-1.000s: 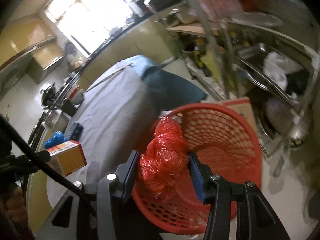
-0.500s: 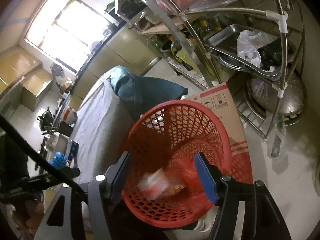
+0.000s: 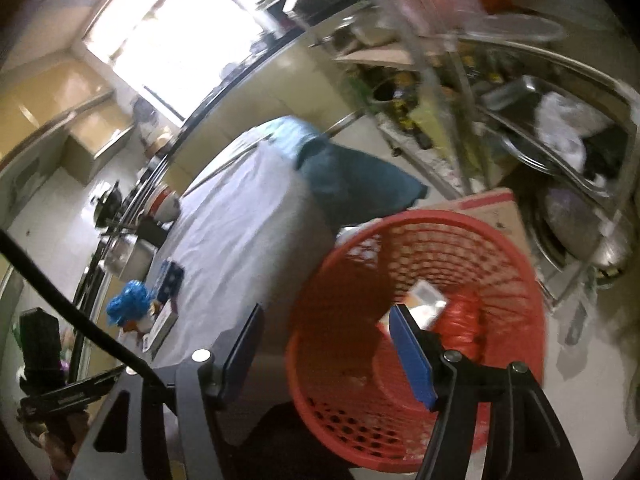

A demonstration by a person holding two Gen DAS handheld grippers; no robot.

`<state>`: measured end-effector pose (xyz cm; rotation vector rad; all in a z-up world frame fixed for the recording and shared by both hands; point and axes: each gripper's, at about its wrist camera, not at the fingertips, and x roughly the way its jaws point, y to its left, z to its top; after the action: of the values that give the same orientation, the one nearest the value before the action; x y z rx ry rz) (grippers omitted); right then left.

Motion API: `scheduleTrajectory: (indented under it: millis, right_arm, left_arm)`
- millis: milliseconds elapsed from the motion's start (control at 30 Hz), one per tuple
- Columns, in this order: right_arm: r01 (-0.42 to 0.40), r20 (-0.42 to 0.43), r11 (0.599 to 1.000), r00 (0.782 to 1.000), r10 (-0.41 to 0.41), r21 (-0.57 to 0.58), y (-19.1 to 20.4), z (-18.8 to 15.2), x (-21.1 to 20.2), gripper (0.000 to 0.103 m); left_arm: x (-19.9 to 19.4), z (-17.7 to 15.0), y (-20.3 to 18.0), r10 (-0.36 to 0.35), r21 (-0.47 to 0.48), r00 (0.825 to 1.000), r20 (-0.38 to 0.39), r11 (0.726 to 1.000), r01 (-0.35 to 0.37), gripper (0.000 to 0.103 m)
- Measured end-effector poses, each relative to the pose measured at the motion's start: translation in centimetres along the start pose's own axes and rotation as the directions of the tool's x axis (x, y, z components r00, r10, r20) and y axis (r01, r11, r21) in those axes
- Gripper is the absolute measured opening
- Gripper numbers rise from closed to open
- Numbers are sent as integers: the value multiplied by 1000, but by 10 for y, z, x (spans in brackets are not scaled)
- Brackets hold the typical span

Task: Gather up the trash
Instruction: 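Return both grippers over the table toward the remaining trash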

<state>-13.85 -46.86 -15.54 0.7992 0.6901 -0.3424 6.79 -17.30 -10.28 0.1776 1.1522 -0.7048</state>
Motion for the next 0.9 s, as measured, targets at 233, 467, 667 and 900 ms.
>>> scheduleTrajectory:
  millis: [233,467,667,900]
  right_arm:
    - [-92,-65,991,994,86,-102,72,4,37,69]
    - [-170,-156,967,977,142,-189,140,-5,75,69]
    - [-212,-223,941,962,155,-263,190,-13,102,69]
    - [-248,-239,930,953,185,-271,236,1,127,69]
  left_arm:
    - [-34,-4,91,144,-155,985,98,980,-127,64]
    - [-54,-10,159,184,-303,974,128,943,-138,65]
    - [-75,8,187,182,-349,966,182,931,-110,67]
    - [-83,57,194,98,-340,960,261,940,-3,75]
